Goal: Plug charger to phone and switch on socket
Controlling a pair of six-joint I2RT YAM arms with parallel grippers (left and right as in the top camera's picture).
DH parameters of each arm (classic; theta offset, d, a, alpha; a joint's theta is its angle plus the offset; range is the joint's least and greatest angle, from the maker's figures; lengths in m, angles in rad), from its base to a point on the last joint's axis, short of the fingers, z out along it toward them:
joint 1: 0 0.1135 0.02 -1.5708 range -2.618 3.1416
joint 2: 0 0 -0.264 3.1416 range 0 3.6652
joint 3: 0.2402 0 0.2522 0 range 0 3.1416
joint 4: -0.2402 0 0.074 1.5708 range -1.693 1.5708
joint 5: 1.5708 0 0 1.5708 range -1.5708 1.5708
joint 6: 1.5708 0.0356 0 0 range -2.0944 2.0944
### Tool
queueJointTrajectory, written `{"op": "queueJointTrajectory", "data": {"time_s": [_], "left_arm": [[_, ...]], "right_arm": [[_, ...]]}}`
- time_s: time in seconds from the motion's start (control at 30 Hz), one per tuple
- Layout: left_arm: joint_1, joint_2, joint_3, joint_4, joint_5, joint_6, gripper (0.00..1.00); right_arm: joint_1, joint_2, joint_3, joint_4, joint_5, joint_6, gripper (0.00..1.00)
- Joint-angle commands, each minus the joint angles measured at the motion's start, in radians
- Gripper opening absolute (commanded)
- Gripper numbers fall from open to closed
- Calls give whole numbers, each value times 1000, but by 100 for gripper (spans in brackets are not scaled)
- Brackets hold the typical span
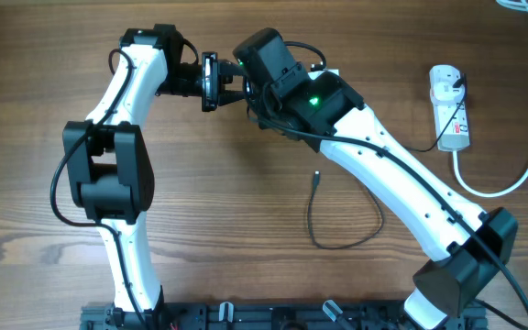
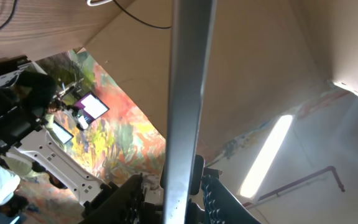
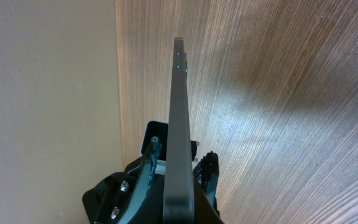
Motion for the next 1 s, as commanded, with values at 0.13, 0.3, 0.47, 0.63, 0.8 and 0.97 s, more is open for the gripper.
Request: {"op": "queueJointTrajectory", "data": {"time_s": [0.13, 0.3, 0.47, 0.63, 0.8, 0.97], "left_arm": [[-1, -34, 0, -1, 19, -3, 30], [0, -34, 0, 2, 19, -3, 38], [11, -34, 0, 26, 19, -3, 32], [18, -34, 0, 26, 18, -3, 30], [18, -34, 0, 26, 19, -3, 30], [18, -34, 0, 26, 18, -3, 31]], "right_arm": [[6, -40, 24, 32, -23, -22, 4], [6, -40, 24, 39, -29, -25, 4], [6, -40, 24, 40, -28, -29, 4], [6, -40, 24, 41, -27, -29, 4], [6, -40, 24, 42, -28, -29, 4], [6, -40, 24, 44, -39, -40, 4]]}}
